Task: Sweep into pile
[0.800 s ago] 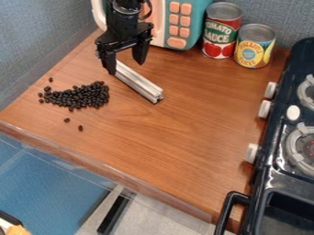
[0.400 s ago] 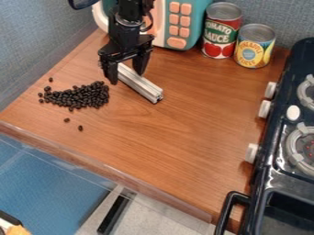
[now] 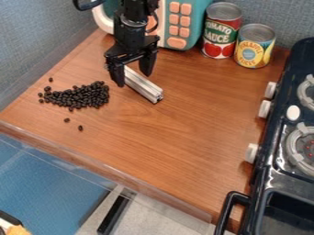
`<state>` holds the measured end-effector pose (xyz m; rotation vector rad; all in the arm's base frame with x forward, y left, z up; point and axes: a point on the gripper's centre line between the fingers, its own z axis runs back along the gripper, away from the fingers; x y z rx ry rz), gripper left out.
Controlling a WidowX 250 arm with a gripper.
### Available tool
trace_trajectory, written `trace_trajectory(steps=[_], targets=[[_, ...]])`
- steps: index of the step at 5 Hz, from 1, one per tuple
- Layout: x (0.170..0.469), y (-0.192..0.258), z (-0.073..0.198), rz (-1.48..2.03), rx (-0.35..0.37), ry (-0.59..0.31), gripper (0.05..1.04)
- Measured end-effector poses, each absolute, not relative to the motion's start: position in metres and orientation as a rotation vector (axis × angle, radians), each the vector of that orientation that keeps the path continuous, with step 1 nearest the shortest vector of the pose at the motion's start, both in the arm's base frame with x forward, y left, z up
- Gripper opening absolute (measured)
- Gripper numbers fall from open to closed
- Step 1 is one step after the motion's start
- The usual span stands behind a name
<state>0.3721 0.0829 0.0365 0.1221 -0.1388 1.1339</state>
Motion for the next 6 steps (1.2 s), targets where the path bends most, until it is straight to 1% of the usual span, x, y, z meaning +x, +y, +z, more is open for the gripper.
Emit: trace_trajectory(steps=[1,2,3,4,5,6], targets=[[0.373,0.084,0.037,1.136,0.125,-0.150,0.999],[0.374,0.084,0.027,1.154,0.133,-0.131,0.998],[0.379,0.086,0.024,1.173,0.134,-0.128,0.998],[0.381,0.086,0.017,1.181,0.139,-0.114,0.955],[0.385,0.086,0.017,1.176,0.125,-0.138,0.653],[0.381,0.081,0.013,1.166,0.103,-0.117,0.400]])
